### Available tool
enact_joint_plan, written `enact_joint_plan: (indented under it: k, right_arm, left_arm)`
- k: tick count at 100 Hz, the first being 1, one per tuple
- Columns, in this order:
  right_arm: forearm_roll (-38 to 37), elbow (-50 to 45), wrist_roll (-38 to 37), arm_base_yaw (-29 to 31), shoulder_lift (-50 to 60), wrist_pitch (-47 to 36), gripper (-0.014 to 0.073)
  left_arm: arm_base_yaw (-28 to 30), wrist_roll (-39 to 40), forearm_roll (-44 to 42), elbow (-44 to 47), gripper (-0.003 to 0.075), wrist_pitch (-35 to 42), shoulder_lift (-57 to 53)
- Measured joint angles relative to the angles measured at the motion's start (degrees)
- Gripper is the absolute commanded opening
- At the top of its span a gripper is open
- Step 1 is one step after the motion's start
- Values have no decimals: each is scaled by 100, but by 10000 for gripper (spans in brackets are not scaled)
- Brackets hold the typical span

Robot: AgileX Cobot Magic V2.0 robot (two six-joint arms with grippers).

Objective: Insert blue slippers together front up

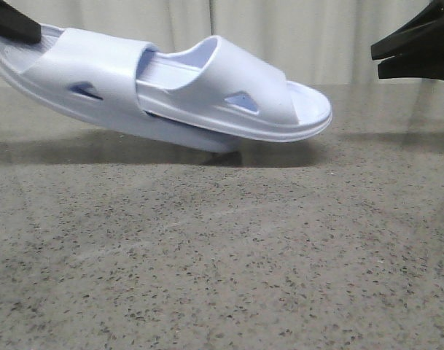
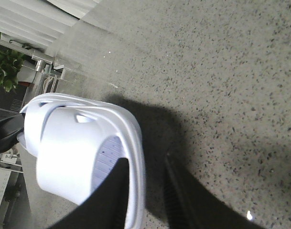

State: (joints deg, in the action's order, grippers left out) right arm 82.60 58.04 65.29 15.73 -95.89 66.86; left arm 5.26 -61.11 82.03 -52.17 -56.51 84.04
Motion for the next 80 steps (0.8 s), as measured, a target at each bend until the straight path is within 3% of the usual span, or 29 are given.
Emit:
enact_joint_plan:
  k: [28,55,80]
  right_arm:
    - [0,0,0,0,0,0,134]
    - [0,0,8,0,0,0,134]
    - [-11,0,8,148,0,0,134]
  left_arm:
    - [-422,-38,-298,0,397,563,0]
    - [-376,-42,-748,-4,405,798,0]
    - [172,-51,-1160,-258,405,583,0]
